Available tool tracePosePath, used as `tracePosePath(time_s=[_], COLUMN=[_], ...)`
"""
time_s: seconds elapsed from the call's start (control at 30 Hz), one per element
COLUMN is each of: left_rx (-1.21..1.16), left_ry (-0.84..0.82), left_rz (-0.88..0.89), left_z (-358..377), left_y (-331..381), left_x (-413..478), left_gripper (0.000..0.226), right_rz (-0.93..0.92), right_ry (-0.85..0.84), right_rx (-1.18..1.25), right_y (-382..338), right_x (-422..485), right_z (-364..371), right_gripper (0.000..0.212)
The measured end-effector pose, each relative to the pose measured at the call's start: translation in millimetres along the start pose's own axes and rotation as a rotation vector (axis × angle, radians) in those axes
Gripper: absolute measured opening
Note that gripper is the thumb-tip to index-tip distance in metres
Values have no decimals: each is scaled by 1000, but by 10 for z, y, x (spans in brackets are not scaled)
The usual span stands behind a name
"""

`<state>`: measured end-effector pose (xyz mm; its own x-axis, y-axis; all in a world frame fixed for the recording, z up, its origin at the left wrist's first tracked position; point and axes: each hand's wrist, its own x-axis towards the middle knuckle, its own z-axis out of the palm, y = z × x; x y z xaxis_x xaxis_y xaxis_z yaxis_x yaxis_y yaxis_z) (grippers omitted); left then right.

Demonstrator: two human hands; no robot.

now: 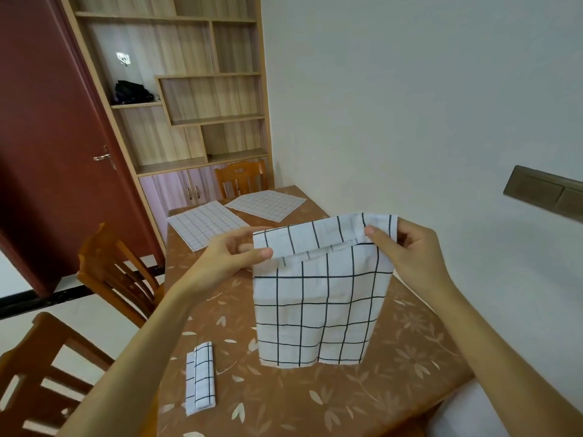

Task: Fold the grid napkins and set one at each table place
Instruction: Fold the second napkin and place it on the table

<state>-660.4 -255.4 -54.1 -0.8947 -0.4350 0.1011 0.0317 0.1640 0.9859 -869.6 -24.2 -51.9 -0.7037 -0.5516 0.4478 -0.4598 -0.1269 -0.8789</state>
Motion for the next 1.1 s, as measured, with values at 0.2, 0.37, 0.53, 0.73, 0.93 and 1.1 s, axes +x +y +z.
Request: tracePosePath(time_s=[0.2, 0.37, 0.53, 0.73, 0.93, 1.1], left_rx=[168, 73, 126, 95, -129, -195], left_ry=[108, 234, 255, 191, 51, 142], left_rz=[27, 18, 9, 13, -59, -260], left_z=[72, 38, -3, 53, -37, 73], left_y=[46, 49, 32, 32, -13, 99], left_x=[38, 67, 64, 17, -7, 66], left_gripper=[47, 19, 17, 15, 27, 27], right_rz=[-1, 43, 66, -22, -201, -273], right_ry=[-30, -163, -221, -183, -218, -201], right_rx=[35, 57, 31, -9, -41, -168], right_y=[-27, -31, 28, 97, 134, 170], right_x=[16, -11, -31, -48, -75, -119], right_z=[5, -85, -148, -172, -216, -211], right_gripper=[13, 17, 21, 27, 42, 65])
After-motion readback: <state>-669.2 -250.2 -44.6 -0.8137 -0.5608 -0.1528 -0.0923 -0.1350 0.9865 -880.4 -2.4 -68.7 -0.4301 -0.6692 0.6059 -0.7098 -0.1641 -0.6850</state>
